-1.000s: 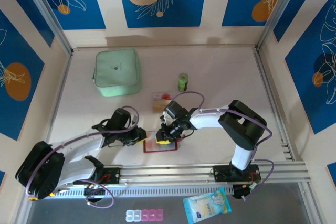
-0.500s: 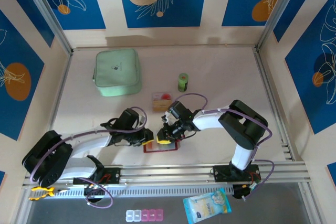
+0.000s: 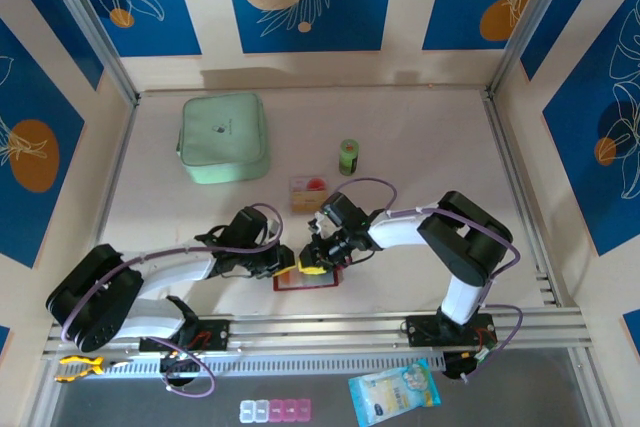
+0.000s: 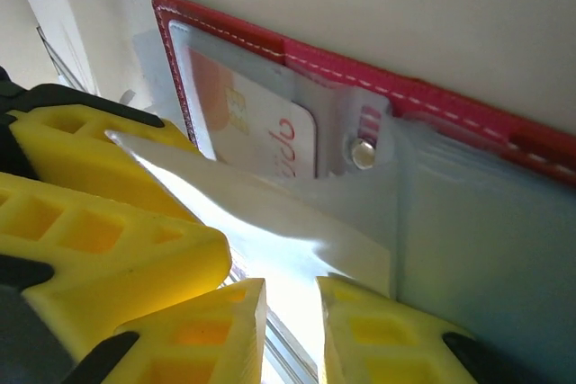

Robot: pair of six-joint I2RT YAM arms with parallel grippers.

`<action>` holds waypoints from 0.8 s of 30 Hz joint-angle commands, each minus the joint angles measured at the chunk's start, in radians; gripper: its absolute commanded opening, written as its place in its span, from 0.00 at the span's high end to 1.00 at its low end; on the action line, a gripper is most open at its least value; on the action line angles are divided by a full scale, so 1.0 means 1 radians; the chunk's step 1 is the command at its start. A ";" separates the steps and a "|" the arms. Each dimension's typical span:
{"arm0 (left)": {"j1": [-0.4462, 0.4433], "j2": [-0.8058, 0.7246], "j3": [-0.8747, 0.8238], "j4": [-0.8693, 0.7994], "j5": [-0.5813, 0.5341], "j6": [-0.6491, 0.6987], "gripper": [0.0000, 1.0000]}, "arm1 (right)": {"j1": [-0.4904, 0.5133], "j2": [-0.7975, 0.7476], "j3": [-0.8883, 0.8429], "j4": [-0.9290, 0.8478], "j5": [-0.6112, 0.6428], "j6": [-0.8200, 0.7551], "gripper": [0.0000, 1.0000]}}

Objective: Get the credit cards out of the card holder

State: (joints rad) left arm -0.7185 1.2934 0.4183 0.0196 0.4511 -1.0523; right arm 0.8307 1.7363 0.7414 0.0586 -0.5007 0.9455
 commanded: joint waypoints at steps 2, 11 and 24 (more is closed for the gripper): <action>-0.012 -0.019 0.034 -0.005 -0.004 -0.013 0.78 | -0.001 -0.094 -0.002 -0.094 0.049 -0.006 0.75; -0.034 -0.008 0.101 -0.034 0.009 -0.005 0.70 | -0.044 -0.261 0.015 -0.274 0.154 -0.050 0.73; -0.123 0.182 0.223 0.054 0.023 -0.018 0.48 | -0.120 -0.417 -0.029 -0.368 0.205 -0.061 0.70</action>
State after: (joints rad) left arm -0.8211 1.4403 0.6018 0.0322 0.4534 -1.0714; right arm 0.7185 1.3476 0.7361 -0.2569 -0.3065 0.8989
